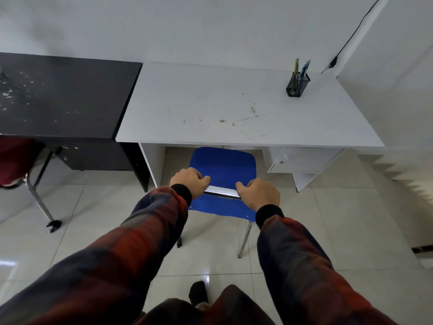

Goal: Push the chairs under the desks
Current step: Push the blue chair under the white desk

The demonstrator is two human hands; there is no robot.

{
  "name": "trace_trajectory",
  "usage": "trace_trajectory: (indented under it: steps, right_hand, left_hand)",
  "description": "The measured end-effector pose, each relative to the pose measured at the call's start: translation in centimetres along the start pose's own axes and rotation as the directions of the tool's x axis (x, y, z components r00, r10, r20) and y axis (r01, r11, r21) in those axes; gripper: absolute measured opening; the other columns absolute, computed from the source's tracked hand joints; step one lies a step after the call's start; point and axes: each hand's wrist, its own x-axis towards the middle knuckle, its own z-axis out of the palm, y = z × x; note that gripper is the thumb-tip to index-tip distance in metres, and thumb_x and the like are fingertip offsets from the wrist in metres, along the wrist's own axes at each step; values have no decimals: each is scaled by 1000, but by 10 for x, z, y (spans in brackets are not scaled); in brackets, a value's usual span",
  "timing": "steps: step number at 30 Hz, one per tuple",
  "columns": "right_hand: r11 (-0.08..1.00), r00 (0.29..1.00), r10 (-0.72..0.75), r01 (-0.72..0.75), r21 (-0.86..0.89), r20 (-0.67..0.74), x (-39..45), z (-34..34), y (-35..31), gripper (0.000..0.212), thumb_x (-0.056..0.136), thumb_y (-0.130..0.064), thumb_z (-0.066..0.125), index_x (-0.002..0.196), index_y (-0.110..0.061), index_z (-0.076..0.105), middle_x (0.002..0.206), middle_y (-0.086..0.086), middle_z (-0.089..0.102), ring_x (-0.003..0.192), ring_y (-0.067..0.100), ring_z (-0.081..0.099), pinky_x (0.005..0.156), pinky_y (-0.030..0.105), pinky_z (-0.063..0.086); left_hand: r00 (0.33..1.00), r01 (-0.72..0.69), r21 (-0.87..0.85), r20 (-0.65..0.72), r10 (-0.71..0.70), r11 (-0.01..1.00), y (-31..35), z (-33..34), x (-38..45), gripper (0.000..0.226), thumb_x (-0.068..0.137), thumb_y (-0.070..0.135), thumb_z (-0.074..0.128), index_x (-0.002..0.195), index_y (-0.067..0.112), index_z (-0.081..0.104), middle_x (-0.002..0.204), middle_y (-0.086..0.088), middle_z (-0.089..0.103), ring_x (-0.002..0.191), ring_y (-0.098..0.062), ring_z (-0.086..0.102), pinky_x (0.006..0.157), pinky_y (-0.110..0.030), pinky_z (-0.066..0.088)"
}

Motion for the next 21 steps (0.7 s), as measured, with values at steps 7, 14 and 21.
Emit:
trace_trajectory:
  steps: [7,14,21]
  right_hand:
    - [998,1000,-27,26,58,14,4,-4,-27,52,93,-55,46,61,-15,50,55,-2,41,50,16,39,51,27,35]
    - [998,998,-58,58,27,-8,-10,11,-58,54,92,-59,45,62,-14,51,56,-2,44,50,15,41,48,26,32]
    - [996,997,-78,79,44,-26,-10,10,-24,54,93,-57,49,66,-12,60,54,-3,43,48,14,39,51,27,37]
  left_hand:
    - [996,-49,23,-78,51,999,-9,-30,22,44,70,47,45,49,13,64,52,-2,60,57,-27,58,54,-28,44]
    - [995,-35,34,-88,38,999,-36,-48,26,42,79,36,52,42,19,62,50,0,63,56,-24,61,50,-25,45]
    - [994,-21,25,-104,24,999,-17,-27,1,43,80,35,54,40,20,58,46,1,57,54,-23,56,48,-24,37]
